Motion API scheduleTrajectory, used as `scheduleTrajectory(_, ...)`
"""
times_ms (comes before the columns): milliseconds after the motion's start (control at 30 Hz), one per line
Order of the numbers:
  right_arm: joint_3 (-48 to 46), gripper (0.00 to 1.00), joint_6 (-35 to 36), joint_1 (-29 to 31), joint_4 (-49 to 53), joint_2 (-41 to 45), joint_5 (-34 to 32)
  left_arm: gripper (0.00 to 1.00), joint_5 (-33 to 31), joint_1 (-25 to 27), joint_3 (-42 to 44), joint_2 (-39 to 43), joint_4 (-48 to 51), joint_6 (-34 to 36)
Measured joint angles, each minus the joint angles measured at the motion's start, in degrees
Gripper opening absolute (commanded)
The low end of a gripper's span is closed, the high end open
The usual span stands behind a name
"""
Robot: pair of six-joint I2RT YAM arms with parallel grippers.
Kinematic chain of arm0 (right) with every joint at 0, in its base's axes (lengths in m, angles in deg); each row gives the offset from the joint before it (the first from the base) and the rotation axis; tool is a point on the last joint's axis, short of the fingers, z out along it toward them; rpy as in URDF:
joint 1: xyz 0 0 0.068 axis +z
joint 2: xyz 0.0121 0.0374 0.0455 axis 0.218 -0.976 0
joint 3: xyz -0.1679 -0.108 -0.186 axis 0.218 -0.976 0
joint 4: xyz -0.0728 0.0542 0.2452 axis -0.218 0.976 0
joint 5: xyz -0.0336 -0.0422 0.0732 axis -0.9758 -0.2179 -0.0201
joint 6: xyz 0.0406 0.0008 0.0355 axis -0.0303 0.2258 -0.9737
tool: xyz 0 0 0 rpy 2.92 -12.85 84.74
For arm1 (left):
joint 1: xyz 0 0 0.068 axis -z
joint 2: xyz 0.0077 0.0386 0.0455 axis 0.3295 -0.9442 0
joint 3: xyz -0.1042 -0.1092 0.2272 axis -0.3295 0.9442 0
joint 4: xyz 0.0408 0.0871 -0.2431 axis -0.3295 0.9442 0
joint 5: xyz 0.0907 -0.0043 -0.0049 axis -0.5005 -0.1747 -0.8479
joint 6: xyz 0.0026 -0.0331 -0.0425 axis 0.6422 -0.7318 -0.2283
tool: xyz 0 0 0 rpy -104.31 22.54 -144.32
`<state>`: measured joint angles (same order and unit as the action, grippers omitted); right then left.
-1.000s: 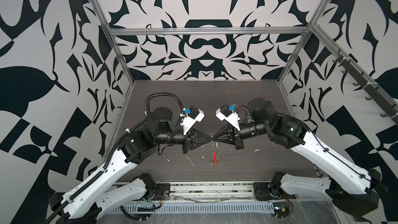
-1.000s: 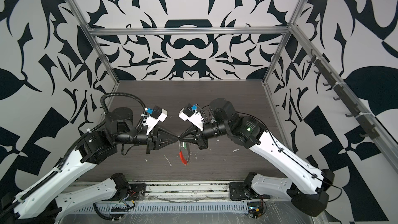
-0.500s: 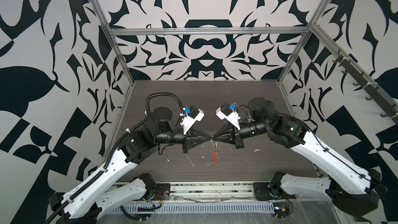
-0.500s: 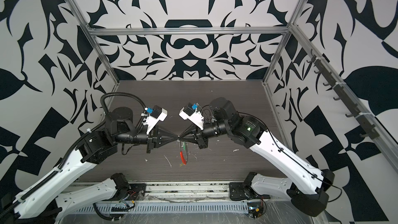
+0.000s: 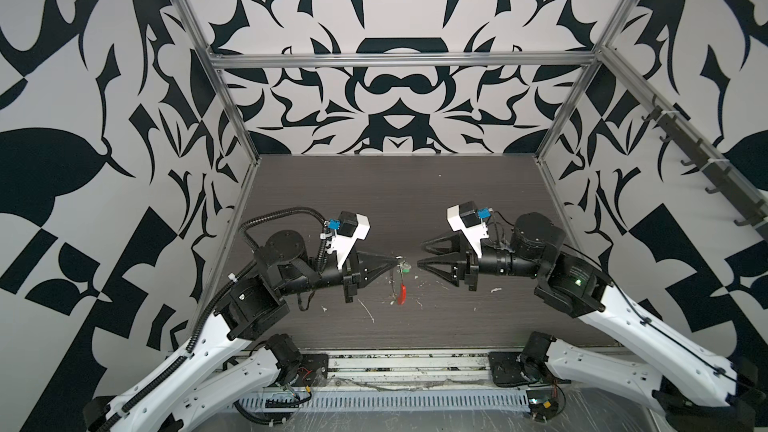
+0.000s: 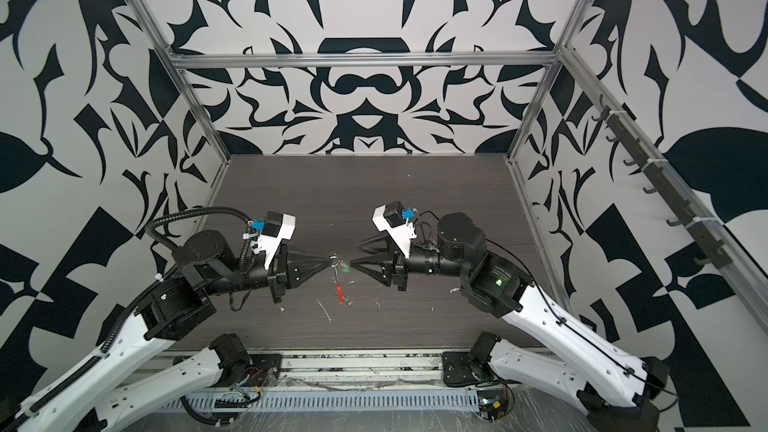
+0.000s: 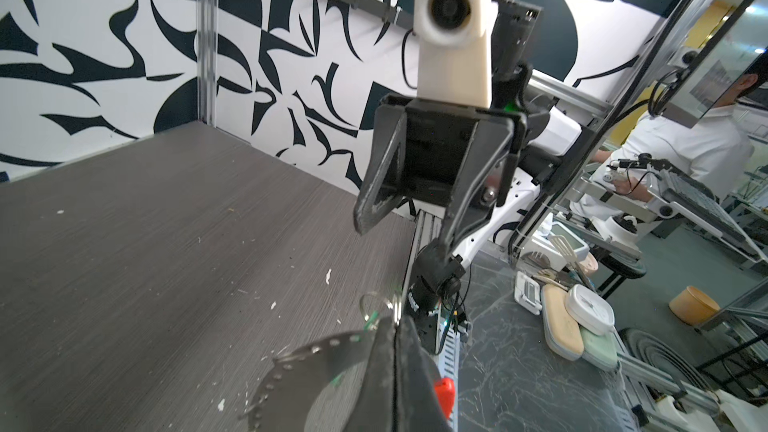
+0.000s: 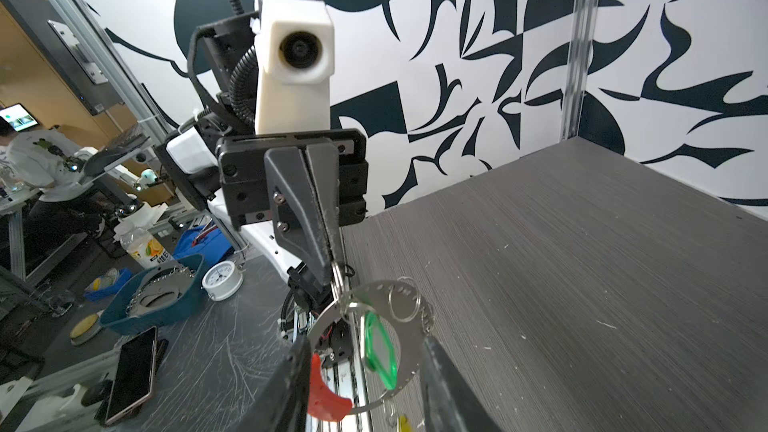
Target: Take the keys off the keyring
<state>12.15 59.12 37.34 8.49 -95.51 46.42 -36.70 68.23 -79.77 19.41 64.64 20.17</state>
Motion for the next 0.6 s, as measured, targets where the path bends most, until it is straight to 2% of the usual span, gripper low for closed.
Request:
scheduleTrajectory(233,-3.76,0.45,-0.98,3.61,-6.60,0.00,-2.03,0.00,-1.33,0.00,3.45,2.21,-7.72,-1.86)
scheduleTrajectory(600,-4.02,0.31,-0.13,6.05,-9.18,-1.51,-6.84,0.00,-1.42,0.00,3.54,2.05,-12.00,-3.41)
